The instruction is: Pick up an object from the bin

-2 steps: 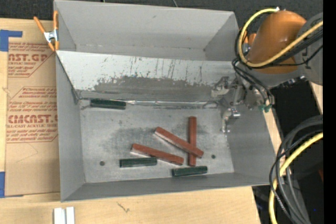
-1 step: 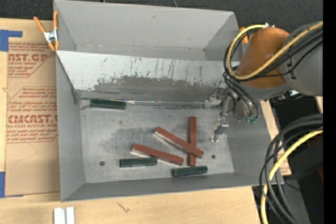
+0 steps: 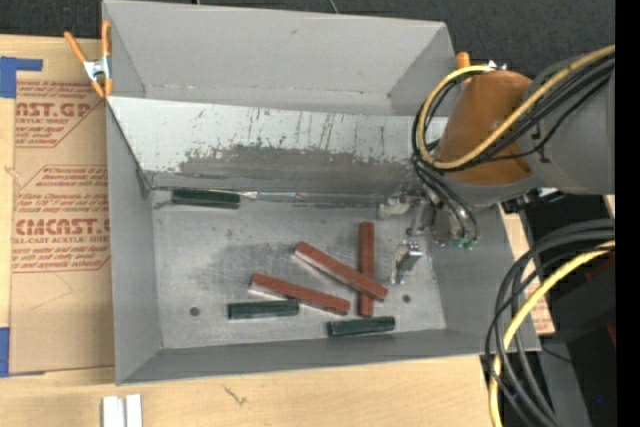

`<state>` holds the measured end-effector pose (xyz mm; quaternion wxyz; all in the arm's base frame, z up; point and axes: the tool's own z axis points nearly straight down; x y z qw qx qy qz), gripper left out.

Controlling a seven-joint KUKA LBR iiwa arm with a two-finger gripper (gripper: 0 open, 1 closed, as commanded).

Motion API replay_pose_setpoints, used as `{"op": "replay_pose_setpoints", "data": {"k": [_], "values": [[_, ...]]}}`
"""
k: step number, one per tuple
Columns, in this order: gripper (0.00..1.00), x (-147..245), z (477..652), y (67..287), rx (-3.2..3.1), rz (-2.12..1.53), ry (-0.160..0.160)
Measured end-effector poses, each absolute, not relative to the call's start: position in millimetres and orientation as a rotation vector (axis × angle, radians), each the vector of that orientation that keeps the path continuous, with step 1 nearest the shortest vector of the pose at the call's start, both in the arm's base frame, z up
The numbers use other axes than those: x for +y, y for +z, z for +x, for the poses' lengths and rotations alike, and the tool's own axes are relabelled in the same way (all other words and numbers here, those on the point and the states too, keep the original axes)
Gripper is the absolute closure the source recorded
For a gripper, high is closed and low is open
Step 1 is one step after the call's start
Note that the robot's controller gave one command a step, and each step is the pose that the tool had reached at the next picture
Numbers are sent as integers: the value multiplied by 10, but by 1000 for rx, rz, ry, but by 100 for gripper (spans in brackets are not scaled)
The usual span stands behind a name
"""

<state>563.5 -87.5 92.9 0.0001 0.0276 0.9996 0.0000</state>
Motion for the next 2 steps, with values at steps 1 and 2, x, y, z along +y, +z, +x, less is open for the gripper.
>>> {"op": "replay_pose_setpoints", "data": {"k": [1,2], "values": [[100,-433,5762,770,3107,-223,-3],[100,-433,5762,770,3107,-223,-3]]}}
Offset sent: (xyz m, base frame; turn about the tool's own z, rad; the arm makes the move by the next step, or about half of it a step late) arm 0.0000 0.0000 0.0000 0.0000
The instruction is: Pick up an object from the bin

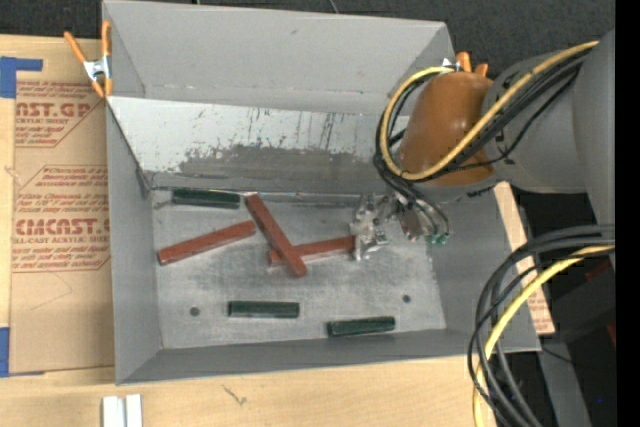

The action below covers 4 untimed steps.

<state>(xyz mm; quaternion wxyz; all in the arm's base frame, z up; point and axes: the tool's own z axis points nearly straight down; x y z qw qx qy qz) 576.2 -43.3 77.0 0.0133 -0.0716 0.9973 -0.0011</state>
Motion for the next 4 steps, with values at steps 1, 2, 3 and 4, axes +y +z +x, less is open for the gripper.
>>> {"op": "replay_pose_setpoints", "data": {"k": [1,2,3,4], "values": [[0,-431,5634,1587,3128,-312,1],[0,-431,5620,2172,3115,-361,-1],[0,-358,5565,1694,3116,-302,-1],[100,-240,5555,786,3119,-214,0]]}}
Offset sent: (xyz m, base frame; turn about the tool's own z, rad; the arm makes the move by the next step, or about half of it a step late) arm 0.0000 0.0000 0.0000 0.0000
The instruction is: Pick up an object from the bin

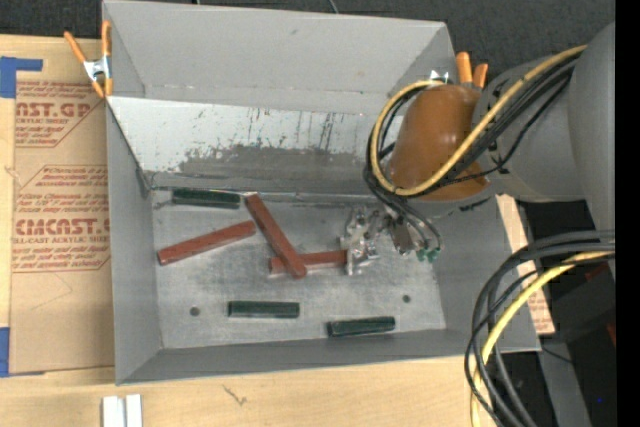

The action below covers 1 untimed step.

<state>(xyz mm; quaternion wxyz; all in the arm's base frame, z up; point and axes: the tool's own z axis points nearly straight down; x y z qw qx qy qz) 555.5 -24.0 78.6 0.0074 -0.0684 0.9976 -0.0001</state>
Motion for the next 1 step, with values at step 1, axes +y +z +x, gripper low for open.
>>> {"op": "replay_pose_setpoints", "data": {"k": [1], "values": [[100,-240,5555,786,3119,-214,-1]]}}
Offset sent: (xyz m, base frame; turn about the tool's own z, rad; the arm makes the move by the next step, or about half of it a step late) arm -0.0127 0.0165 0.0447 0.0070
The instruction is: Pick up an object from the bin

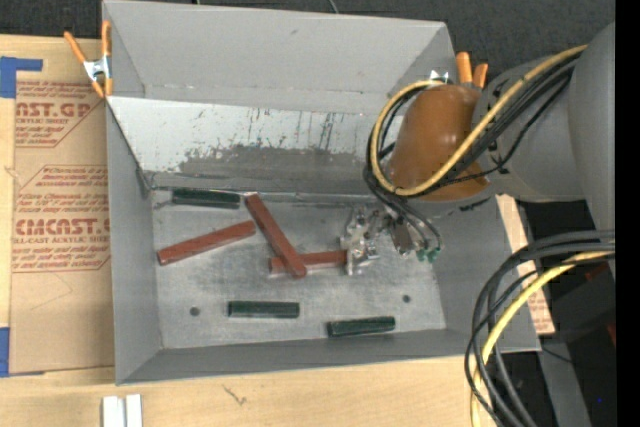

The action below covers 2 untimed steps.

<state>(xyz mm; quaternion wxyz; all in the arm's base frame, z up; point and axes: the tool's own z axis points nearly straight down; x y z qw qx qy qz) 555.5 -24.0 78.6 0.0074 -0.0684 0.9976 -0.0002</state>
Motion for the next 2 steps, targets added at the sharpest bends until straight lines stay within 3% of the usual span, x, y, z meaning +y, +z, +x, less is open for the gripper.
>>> {"op": "replay_pose_setpoints", "data": {"k": [1,2], "values": [[100,-112,5440,1093,3137,-206,2],[100,-75,5429,2122,3131,-229,0]]}}
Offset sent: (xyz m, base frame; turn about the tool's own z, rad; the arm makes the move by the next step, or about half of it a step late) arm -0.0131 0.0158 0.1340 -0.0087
